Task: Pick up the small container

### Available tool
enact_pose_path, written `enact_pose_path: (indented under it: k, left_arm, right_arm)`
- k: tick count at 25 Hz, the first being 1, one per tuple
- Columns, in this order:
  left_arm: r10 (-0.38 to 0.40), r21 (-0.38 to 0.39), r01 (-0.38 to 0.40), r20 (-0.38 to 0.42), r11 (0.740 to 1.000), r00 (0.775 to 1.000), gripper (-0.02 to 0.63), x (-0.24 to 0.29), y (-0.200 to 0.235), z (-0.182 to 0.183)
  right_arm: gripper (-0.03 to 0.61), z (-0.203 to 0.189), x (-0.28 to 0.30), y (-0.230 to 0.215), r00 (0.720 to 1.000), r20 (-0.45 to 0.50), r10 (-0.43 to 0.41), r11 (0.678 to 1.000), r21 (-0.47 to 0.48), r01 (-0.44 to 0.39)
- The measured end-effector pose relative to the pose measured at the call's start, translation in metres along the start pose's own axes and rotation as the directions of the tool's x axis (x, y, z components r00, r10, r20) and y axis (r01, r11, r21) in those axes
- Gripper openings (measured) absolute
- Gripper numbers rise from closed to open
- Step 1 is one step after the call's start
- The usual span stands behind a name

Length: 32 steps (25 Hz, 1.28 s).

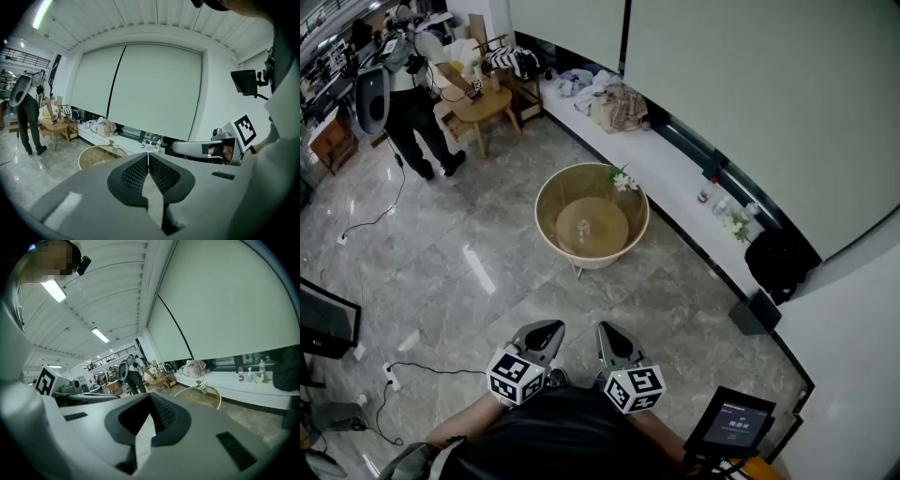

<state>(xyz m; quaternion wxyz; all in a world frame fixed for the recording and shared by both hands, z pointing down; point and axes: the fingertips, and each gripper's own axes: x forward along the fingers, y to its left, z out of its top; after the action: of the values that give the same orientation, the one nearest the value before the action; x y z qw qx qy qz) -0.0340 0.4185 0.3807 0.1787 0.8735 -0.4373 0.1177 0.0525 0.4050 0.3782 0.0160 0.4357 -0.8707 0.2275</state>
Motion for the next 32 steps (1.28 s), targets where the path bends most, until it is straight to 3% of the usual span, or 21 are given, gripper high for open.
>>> enact_pose_path:
  k: [24, 32]
  left_arm:
    - [0.054, -0.061, -0.054, 0.000, 0.997, 0.999, 0.006, 0.037, -0.038, -0.007]
    - [0.067, -0.096, -0.068, -0.015, 0.993, 0.998, 0.006, 0.041, -0.026, -0.013]
  right_arm:
    - [-0.005, 0.006, -0.025, -0.050, 0.999, -0.014, 0.042, 0.999, 0.018, -0.042]
    - [-0.005, -0.002, -0.016, -0.054, 0.998, -0.052, 0.035, 0.999, 0.019, -0.034]
